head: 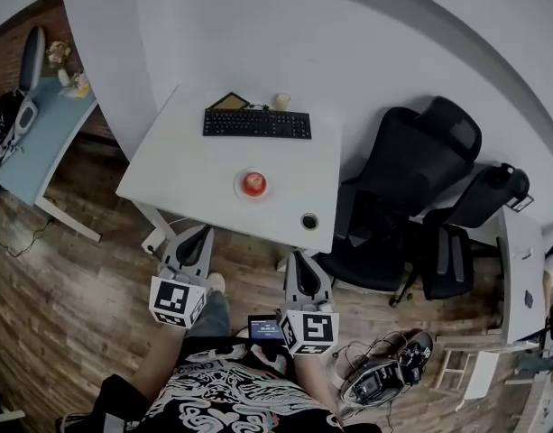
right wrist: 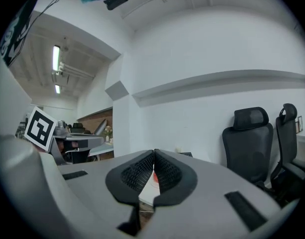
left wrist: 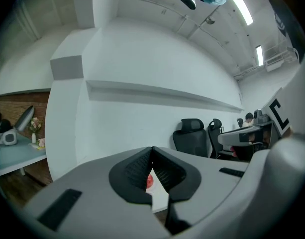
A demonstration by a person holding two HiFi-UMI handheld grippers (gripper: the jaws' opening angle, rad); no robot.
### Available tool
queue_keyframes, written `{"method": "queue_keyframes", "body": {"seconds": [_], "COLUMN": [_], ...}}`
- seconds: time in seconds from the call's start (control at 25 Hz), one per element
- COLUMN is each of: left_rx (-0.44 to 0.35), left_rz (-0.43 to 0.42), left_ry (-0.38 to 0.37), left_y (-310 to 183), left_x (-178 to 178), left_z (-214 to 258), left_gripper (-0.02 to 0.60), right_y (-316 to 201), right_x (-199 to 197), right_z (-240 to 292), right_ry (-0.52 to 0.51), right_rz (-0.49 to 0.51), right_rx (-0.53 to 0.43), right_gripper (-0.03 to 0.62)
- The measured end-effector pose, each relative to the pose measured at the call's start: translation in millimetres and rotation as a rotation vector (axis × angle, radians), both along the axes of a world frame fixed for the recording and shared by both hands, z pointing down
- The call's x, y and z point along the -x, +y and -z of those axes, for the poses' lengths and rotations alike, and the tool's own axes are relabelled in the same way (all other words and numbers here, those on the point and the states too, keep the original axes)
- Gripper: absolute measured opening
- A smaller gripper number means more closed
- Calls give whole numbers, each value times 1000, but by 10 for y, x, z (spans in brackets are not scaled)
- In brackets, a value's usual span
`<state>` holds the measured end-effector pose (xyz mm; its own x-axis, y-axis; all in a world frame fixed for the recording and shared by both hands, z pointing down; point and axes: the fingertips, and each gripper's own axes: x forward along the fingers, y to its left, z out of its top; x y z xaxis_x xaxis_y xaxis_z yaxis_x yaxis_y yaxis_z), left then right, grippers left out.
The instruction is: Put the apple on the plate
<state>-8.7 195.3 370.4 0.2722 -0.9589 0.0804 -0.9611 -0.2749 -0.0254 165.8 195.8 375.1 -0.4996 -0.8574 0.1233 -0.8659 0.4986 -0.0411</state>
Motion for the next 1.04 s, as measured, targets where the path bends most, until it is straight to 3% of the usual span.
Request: {"method": "queue_keyframes", "body": {"seconds": [0.8, 1.04], "left_rx": [-17, -24], "left_rz": [6, 5], "left_ry": [4, -46], "left_y": [382, 457], "left_x": [-280, -321], "left_z": [43, 58], "left_gripper": [15, 15], "right_y": [460, 496], "right_x": [-309, -330], "right_z": [92, 82], "right_ry": [24, 27], "right_rz": [-25, -29], "right_rx": [-46, -45], "right_gripper": [29, 29]}}
